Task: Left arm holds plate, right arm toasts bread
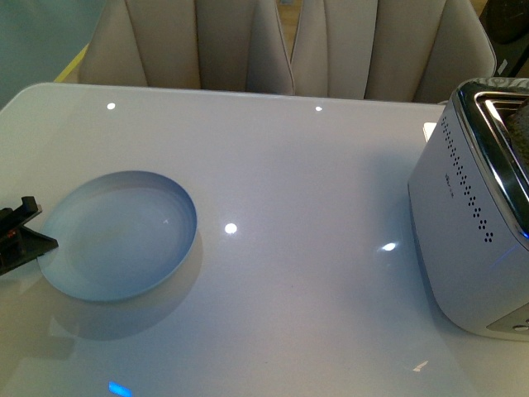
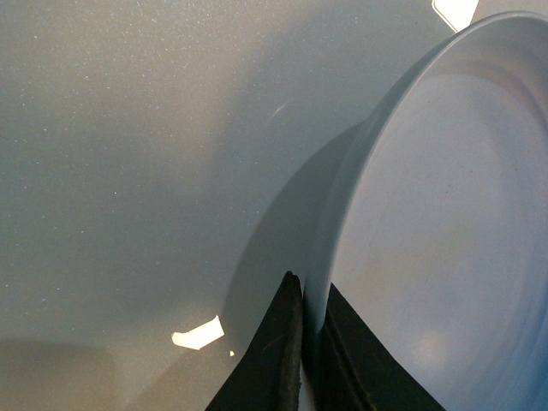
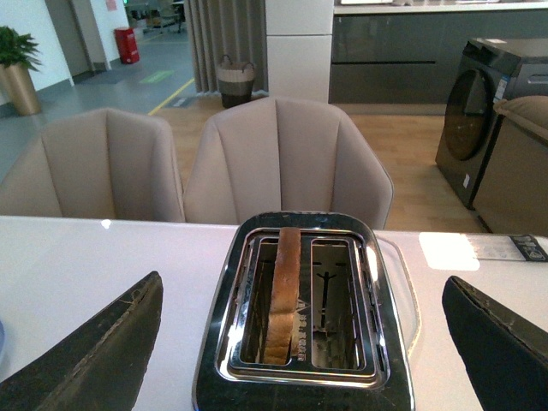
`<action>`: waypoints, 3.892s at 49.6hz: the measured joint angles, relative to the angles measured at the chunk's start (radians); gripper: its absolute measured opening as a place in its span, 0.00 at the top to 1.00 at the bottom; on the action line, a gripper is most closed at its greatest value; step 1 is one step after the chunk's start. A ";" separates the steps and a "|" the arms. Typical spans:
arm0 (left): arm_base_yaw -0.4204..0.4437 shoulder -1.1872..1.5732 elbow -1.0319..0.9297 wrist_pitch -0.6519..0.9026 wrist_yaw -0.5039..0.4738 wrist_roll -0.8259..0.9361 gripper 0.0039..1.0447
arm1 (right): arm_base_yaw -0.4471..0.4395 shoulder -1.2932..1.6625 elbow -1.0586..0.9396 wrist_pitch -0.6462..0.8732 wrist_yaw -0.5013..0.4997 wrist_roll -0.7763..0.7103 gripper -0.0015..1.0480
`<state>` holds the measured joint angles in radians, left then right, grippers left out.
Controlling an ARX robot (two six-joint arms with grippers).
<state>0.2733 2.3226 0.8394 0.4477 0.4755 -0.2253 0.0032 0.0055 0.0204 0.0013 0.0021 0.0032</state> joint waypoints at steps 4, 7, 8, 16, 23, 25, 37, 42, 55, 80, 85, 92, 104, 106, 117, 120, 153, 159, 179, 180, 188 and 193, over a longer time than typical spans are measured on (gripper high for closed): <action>0.000 0.017 0.000 0.023 0.002 0.001 0.97 | 0.000 0.000 0.000 0.000 0.000 0.000 0.08; 0.000 0.024 0.000 0.032 0.006 0.003 0.97 | 0.000 0.000 0.000 0.000 0.000 0.000 0.08; 0.000 0.031 0.000 0.037 0.008 0.004 0.97 | 0.000 0.000 0.000 0.000 0.000 0.000 0.08; 0.000 0.058 0.000 0.064 0.024 0.003 0.97 | 0.000 0.000 0.000 0.000 0.000 0.000 0.08; 0.002 0.070 0.000 0.080 0.032 -0.004 0.97 | 0.000 0.000 0.000 0.000 0.000 0.000 0.08; 0.002 0.070 0.000 0.085 0.036 -0.006 0.97 | 0.000 0.000 0.000 0.000 0.000 0.000 0.08; 0.006 0.071 0.000 0.103 0.055 -0.033 0.77 | 0.000 0.000 0.000 0.000 0.000 0.000 0.08; 0.011 0.071 0.000 0.105 0.056 -0.045 0.61 | 0.000 0.000 0.000 0.000 0.000 0.000 0.08; 0.031 -0.003 -0.042 0.159 0.042 -0.120 0.16 | 0.000 0.000 0.000 0.000 0.000 0.000 0.08; -0.053 -0.567 -0.188 0.360 -0.021 -0.463 0.07 | 0.000 0.000 0.000 0.000 0.000 0.000 0.08; -0.140 -0.693 -0.230 0.352 -0.106 -0.533 0.07 | 0.000 0.000 0.000 0.000 0.000 0.000 0.08; -0.293 -0.887 -0.290 0.256 -0.262 -0.590 0.07 | 0.000 0.000 0.000 0.000 0.000 0.000 0.08; -0.454 -1.149 -0.324 -0.023 -0.454 -0.601 0.07 | 0.000 0.000 0.000 0.000 0.000 0.000 0.08; -0.462 -1.178 -0.325 -0.063 -0.474 -0.608 0.07 | 0.000 0.000 0.000 0.000 0.000 0.000 0.08; -0.508 -1.255 -0.325 -0.142 -0.526 -0.622 0.07 | 0.000 0.000 0.000 0.000 0.000 0.000 0.08; -0.512 -1.239 -0.325 -0.136 -0.505 -0.623 0.07 | 0.000 0.000 0.000 0.000 0.000 0.000 0.08; -0.476 -1.285 -0.541 0.288 -0.671 0.038 0.46 | 0.000 0.000 0.000 0.000 0.000 0.000 0.08; -0.435 -1.366 -0.622 0.284 -0.630 0.163 0.70 | 0.000 0.000 0.000 0.000 0.000 0.000 0.08; -0.280 -1.642 -0.764 0.150 -0.484 0.210 0.97 | 0.000 0.000 0.000 0.000 0.000 0.000 0.08; -0.279 -1.653 -0.768 0.142 -0.482 0.210 0.97 | 0.000 0.000 0.000 0.000 0.000 0.000 0.08; -0.277 -1.742 -0.804 0.097 -0.475 0.211 0.97 | 0.000 0.000 0.000 0.000 0.000 0.000 0.08; -0.277 -1.790 -0.827 0.073 -0.475 0.212 0.97 | 0.000 0.000 0.000 0.000 0.000 0.000 0.08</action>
<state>-0.0040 0.5323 0.0128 0.5205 0.0002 -0.0135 0.0032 0.0055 0.0204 0.0013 0.0025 0.0032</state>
